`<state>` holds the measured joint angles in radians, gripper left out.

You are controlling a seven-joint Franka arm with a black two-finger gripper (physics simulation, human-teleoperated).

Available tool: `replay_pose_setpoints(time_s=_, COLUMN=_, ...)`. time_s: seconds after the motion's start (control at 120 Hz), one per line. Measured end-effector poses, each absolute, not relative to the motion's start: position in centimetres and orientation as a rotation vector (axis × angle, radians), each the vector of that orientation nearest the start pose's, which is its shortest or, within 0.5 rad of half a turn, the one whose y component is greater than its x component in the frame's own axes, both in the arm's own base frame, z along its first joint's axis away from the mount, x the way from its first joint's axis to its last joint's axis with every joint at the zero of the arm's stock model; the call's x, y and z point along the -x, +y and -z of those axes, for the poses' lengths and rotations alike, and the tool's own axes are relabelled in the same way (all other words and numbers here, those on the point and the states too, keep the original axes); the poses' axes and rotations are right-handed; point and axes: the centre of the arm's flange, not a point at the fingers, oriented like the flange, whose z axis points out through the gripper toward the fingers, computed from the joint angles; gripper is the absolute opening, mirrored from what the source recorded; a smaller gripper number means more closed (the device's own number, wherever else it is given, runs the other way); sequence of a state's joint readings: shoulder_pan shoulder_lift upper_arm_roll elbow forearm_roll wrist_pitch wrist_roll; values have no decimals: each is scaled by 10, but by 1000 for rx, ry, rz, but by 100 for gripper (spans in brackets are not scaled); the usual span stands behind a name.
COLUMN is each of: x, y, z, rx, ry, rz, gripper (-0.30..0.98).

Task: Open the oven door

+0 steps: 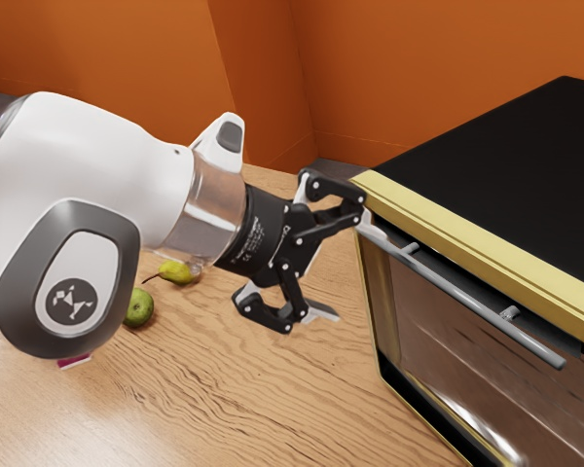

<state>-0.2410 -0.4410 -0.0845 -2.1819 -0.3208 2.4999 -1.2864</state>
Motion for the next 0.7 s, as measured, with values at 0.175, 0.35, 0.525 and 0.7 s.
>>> replay_pose_setpoints(time_s=0.175, x=-452, y=-155, z=-647, rx=-2021, ry=1301, rz=-428, gripper=68)
replay_pose_setpoints(time_s=0.35, x=-457, y=-153, z=-644, rx=-2019, ry=1314, rz=-427, gripper=68)
replay_pose_setpoints(time_s=0.525, x=-462, y=-152, z=-648, rx=-2012, ry=1314, rz=-431, gripper=68)
replay_pose_setpoints(time_s=0.7, x=-465, y=-153, z=-643, rx=-2016, ry=1321, rz=-419, gripper=68)
